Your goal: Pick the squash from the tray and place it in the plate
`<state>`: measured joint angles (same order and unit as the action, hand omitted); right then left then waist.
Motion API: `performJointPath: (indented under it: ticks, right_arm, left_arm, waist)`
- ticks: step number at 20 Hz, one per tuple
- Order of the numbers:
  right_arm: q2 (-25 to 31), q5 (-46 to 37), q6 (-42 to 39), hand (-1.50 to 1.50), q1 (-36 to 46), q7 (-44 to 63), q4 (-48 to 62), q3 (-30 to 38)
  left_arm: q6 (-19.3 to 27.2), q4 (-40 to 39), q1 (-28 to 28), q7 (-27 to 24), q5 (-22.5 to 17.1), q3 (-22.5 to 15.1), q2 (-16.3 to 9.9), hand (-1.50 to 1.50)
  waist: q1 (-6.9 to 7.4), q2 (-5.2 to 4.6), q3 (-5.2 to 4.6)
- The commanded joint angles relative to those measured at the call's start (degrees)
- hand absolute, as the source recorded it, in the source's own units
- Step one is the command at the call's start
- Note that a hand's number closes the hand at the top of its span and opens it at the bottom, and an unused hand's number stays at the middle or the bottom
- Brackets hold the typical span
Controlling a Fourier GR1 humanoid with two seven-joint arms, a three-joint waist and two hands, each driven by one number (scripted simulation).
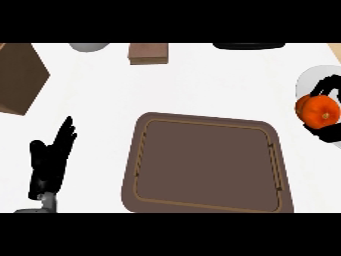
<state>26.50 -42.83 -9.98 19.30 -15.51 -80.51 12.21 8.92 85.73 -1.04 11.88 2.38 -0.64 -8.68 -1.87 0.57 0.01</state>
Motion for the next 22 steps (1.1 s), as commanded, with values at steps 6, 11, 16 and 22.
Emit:
performJointPath:
  ticks: [6,11,16,22]
  right_arm:
    - [3.4,3.8,1.1,1.50,0.9,9.9,-3.5,11.5]
    - [10.2,6.3,-0.4,1.50,5.7,5.8,10.1,15.5]
    - [12.2,2.5,6.7,1.50,9.2,-2.0,26.6,14.4]
    - [16.6,-1.2,9.5,1.50,14.2,-7.2,42.7,13.0]
  left_arm:
    - [0.5,1.5,2.9,4.3,1.6,-1.2,1.0,0.00]
    - [-0.9,-3.0,3.5,0.5,1.5,-0.2,1.0,0.00]
    - [-1.3,1.5,3.2,4.3,1.3,-0.9,1.3,0.00]
    - [1.1,-0.4,4.4,3.1,3.7,-2.1,3.7,0.00]
  waist:
    - [1.93,-0.54,0.00]
    - [2.13,-0.67,-0.01]
    - [2.62,-0.76,0.04]
    - [3.12,-1.00,0.09]
